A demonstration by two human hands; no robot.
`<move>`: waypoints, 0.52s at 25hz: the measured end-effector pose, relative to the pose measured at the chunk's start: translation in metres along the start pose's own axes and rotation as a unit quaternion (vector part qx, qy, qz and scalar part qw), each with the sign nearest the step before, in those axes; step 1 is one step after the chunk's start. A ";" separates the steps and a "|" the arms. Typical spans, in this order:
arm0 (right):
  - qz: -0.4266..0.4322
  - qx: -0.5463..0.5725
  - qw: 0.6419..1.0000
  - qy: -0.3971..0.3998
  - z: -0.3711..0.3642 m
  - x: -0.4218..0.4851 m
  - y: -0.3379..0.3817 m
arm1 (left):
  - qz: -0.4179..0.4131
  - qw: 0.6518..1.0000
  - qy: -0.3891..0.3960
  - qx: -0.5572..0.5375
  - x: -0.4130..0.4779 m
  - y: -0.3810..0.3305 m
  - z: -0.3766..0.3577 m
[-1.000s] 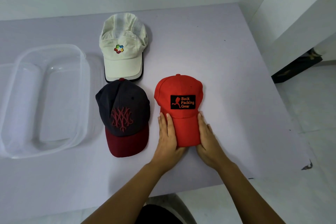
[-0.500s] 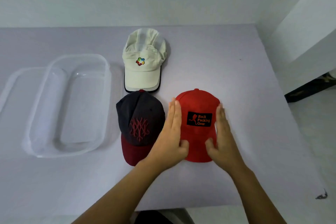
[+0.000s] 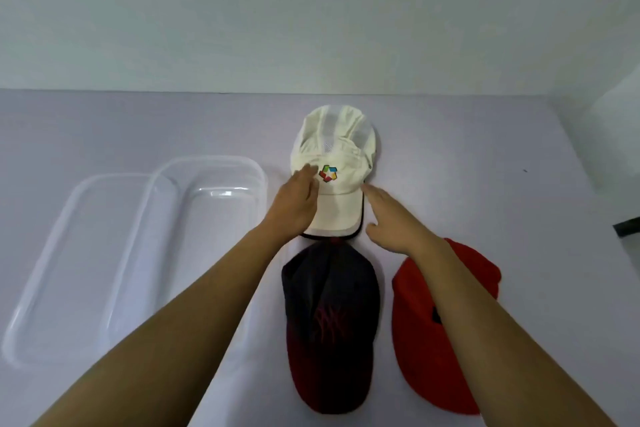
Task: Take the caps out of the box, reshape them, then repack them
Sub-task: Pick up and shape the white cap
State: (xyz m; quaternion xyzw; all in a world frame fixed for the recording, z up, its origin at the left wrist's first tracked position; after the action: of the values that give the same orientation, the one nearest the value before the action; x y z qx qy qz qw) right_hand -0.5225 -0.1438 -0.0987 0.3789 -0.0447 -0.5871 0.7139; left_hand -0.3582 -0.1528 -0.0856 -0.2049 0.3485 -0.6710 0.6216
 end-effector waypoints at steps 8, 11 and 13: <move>-0.014 -0.134 0.991 0.005 -0.028 0.044 -0.017 | -0.004 0.978 0.202 0.057 0.025 0.037 -0.029; -0.017 -0.108 0.994 0.011 -0.026 0.044 -0.015 | -0.044 0.976 0.166 0.137 0.027 0.039 -0.032; -0.016 -0.076 0.997 -0.020 -0.022 0.042 -0.011 | -0.047 0.978 0.120 0.162 0.026 0.032 -0.032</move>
State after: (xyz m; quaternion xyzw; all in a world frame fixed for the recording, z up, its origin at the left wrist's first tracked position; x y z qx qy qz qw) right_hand -0.5073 -0.1703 -0.1370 0.3122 -0.0076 -0.6079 0.7300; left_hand -0.3623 -0.1708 -0.1338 -0.0362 0.2970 -0.7669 0.5678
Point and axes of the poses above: each hand's wrist, its own x-axis towards the middle knuckle, its own z-axis out of the back of the hand, y = z × x, the point moved 4 cm from there along x, towards the middle knuckle, and after that the axes turned 4 degrees about -z, right-handed, at the moved point
